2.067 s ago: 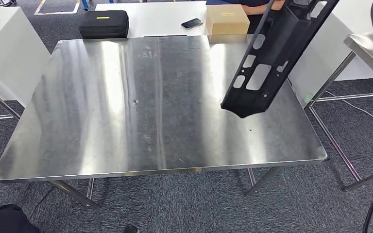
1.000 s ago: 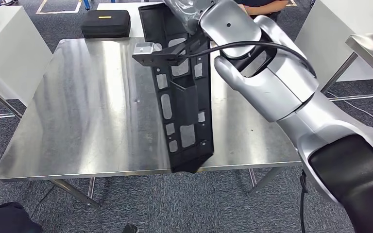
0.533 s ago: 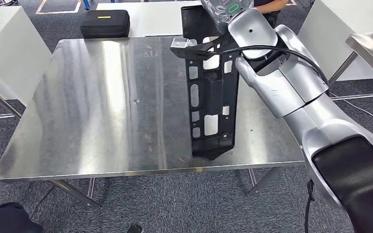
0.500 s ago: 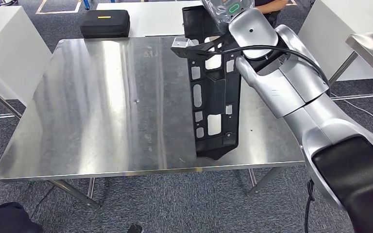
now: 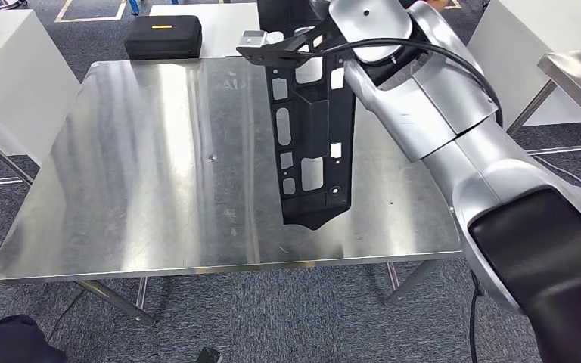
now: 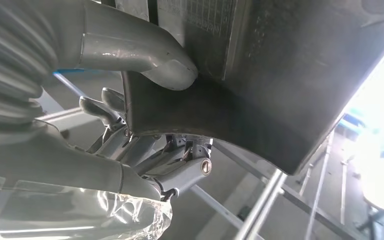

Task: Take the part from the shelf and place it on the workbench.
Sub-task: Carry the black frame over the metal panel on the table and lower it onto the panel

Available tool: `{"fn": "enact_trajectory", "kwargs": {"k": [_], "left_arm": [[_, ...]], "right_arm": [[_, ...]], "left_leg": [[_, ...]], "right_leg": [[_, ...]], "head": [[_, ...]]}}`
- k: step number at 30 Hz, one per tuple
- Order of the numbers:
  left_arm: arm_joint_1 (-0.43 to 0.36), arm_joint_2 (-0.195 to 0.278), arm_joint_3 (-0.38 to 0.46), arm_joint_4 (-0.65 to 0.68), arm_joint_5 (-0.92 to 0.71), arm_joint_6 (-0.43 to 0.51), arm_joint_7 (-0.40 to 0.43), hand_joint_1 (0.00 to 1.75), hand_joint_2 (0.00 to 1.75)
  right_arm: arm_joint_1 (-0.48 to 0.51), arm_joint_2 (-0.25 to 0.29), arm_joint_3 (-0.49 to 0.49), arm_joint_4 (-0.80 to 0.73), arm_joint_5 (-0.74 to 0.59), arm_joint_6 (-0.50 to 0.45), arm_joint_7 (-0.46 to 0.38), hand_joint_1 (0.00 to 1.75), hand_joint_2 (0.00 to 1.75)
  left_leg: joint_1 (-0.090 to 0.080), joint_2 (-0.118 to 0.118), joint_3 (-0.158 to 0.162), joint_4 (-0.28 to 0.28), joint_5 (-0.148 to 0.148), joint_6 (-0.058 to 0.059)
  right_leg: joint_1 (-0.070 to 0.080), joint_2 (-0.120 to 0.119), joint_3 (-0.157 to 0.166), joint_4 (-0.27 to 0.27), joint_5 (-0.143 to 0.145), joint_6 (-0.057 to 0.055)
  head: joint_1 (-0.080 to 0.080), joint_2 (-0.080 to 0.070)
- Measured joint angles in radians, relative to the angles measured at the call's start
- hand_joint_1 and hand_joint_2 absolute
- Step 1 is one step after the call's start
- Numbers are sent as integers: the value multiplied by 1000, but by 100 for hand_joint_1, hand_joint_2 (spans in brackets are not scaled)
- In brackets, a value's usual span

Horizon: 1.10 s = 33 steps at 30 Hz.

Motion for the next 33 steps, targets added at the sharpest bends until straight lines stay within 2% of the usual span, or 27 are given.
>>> {"fn": "enact_trajectory", "kwargs": {"k": [6,16,33], "left_arm": [[0,-9,-13,0,9,-7,9,0,175],[-1,-13,-20,0,11,-12,20,0,175],[-1,-24,-79,0,1,-9,43,0,175]], "right_arm": [[-35,58,18,47,1,-1,-10,175,175],[-64,98,35,114,-15,-51,-25,175,175],[-107,104,79,222,-38,-98,-51,175,175]], "left_leg": [[0,-1,0,0,0,0],[0,0,0,0,0,0],[0,0,0,0,0,0]], "right_leg": [[0,0,0,0,0,0],[0,0,0,0,0,0],[0,0,0,0,0,0]], "head": [[0,0],[0,0],[0,0]]}}
